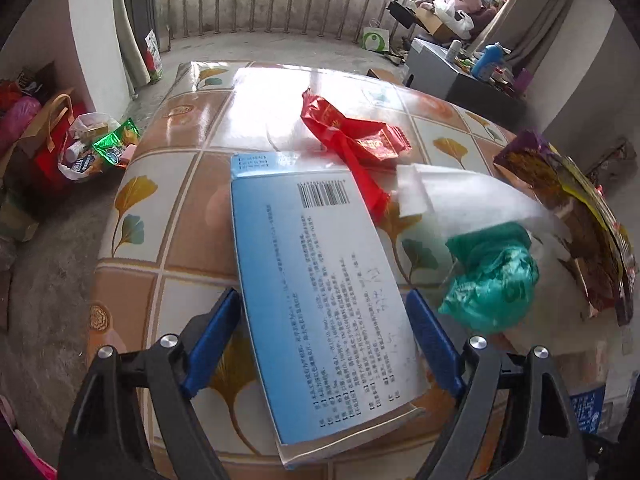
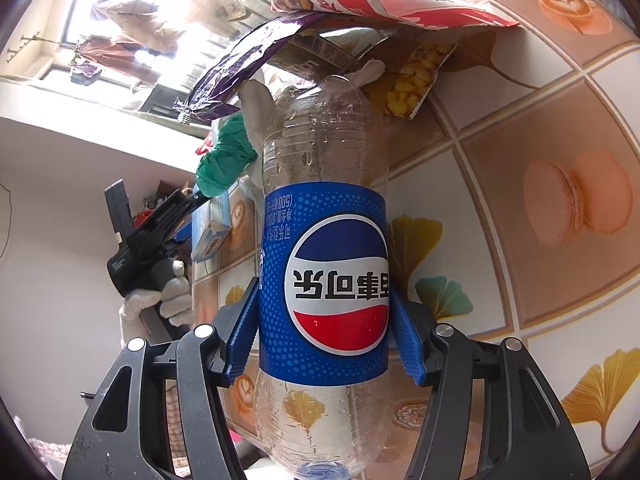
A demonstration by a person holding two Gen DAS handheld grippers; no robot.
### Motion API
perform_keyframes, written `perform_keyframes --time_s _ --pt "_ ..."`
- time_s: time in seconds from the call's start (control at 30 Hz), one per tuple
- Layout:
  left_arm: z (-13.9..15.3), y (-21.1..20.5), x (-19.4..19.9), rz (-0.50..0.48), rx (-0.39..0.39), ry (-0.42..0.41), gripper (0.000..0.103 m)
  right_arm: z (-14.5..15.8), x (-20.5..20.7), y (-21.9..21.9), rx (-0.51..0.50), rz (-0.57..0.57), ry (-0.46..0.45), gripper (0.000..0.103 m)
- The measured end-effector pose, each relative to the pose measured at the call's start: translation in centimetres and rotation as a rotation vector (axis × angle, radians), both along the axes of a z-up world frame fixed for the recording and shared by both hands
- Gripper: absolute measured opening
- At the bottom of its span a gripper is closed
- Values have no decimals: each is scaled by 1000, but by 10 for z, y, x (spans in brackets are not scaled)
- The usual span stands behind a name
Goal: Collect trash
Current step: 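Lift the Pepsi bottle with the right tool while the left tool lifts the box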
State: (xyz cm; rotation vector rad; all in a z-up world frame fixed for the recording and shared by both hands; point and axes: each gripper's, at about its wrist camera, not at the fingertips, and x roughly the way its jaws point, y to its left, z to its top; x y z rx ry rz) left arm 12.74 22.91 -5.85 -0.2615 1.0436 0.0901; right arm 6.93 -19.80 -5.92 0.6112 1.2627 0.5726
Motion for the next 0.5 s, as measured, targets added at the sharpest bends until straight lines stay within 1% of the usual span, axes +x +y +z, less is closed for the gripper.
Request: perform_keyframes --time_s 0.13,0.33,0.4,0.5 --pt "1 -13 -37 -164 6 17 82 4 -6 -12 -50 27 -4 56" --pt "0 -37 -86 -340 -7 66 81 8 -23 -27 -107 34 5 57" --pt "2 -46 -96 -371 6 58 81 10 -27 -26 -117 24 0 57" --pt "3 -49 -97 -351 -13 57 83 9 -27 -25 -126 10 -5 61"
